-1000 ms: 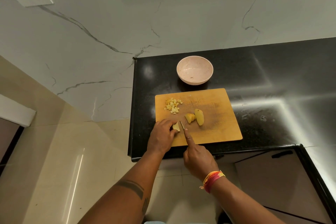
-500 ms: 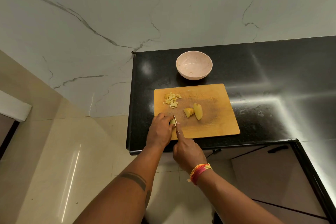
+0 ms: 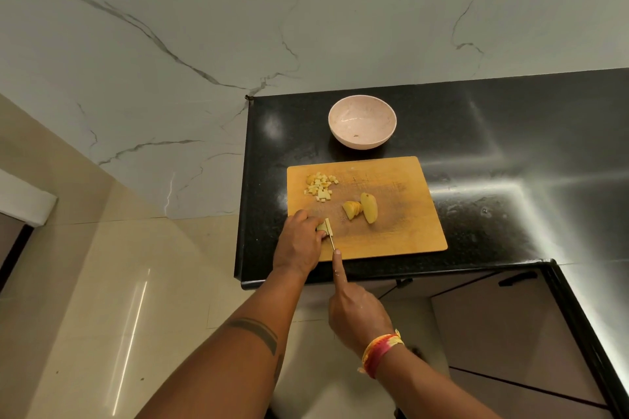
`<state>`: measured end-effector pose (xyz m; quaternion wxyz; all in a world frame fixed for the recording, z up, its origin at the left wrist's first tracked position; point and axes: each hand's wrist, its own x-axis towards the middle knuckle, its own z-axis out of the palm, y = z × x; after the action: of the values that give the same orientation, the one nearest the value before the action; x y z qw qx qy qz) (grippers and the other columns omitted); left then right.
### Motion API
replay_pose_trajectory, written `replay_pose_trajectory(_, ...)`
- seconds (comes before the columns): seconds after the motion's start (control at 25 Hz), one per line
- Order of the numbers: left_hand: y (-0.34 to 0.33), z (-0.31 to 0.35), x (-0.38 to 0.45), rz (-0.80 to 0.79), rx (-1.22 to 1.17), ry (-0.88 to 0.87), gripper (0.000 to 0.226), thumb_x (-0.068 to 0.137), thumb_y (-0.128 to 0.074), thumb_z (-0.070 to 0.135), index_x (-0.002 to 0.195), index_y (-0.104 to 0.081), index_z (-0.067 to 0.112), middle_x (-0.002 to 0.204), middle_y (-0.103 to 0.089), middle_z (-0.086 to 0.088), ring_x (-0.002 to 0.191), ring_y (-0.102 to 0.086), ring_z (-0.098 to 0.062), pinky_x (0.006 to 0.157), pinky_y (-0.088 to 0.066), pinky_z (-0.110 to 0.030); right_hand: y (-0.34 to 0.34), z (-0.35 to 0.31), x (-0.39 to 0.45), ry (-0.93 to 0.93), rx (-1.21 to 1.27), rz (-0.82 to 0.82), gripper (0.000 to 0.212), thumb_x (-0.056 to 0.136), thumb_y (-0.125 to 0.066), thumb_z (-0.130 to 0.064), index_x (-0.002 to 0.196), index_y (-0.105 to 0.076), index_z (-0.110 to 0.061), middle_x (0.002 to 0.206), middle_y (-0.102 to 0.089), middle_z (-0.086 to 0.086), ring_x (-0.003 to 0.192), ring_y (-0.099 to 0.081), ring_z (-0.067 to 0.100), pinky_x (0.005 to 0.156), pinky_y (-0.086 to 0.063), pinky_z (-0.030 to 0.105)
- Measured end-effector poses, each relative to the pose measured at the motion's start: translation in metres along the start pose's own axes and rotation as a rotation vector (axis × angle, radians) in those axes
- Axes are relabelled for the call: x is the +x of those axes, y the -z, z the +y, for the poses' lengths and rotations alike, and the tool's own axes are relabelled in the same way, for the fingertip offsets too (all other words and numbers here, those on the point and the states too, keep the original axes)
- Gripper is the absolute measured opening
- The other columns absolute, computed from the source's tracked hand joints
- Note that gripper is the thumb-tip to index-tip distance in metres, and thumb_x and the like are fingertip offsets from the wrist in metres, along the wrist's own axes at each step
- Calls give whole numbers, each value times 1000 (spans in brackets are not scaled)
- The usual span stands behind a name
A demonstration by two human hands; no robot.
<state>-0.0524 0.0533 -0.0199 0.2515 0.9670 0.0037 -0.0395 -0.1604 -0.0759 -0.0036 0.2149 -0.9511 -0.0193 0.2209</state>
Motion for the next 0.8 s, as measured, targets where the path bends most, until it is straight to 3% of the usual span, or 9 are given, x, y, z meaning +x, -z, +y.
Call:
replay_pose_trajectory(0.28,2,-2,-2,-16,-44,21,36,101,-62,24,137,-63,20,133,-55,2,125,-47,-16,105,-42,-31,8,-3,0,-13,107,-1,83,99,-37,-18,159,19,-29,71,-56,-3,56,-50,12,52,-39,29)
replay_pose_trajectory(0.44,1,-4,-1,5,-98,66,32,98,-66,23,130,-66,20,128,-58,3,121,-49,-16,102,-45,-32,12,-9,14,-3,108,27,79,101,-37,-22,161,14,-29,77,-59,0,61,-54,14,56,-47,34)
replay_pose_trajectory(0.8,1,-7,3,29,-122,77,18,97,-64,20,114,-72,17,116,-61,2,107,-52,-13,89,-43,-24,12,-16,38,20,41,5,78,104,-37,-24,160,16,-31,78,-59,3,61,-54,15,55,-46,33)
